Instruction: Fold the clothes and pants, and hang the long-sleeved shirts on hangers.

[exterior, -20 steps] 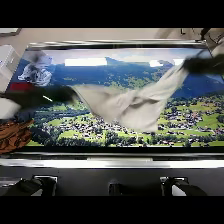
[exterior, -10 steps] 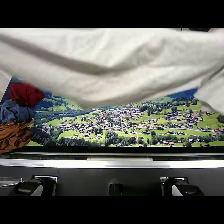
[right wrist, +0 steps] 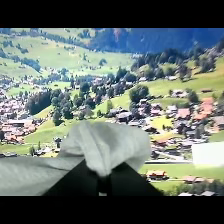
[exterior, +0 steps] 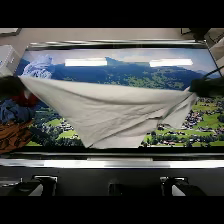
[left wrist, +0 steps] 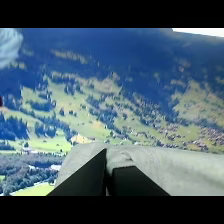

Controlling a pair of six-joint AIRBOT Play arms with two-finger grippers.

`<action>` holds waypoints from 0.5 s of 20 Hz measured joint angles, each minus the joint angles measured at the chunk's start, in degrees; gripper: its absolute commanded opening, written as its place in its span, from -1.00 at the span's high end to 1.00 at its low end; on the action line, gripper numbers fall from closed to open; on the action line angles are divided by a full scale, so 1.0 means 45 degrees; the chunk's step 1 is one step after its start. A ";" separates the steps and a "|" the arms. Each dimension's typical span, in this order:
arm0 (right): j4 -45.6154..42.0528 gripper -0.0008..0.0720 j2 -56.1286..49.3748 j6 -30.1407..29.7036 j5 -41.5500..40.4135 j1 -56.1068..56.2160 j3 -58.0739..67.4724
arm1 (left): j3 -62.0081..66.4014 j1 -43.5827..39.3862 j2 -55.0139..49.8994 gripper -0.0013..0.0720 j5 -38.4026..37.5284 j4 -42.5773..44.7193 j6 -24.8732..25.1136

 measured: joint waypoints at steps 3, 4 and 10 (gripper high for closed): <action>0.1248 0.85 -0.1987 0.0379 -0.0967 0.0000 -0.1292 | -0.1661 0.0015 -0.1593 0.90 0.1753 -0.0175 -0.0029; 0.1695 0.85 -0.2569 0.0413 -0.1073 0.0000 -0.1501 | -0.1938 0.0019 -0.2205 0.90 0.2467 -0.0452 -0.0034; 0.3512 0.85 -0.4357 0.0355 -0.1171 0.0000 -0.1977 | -0.2535 0.0121 -0.5173 -0.98 0.3725 -0.3779 -0.0068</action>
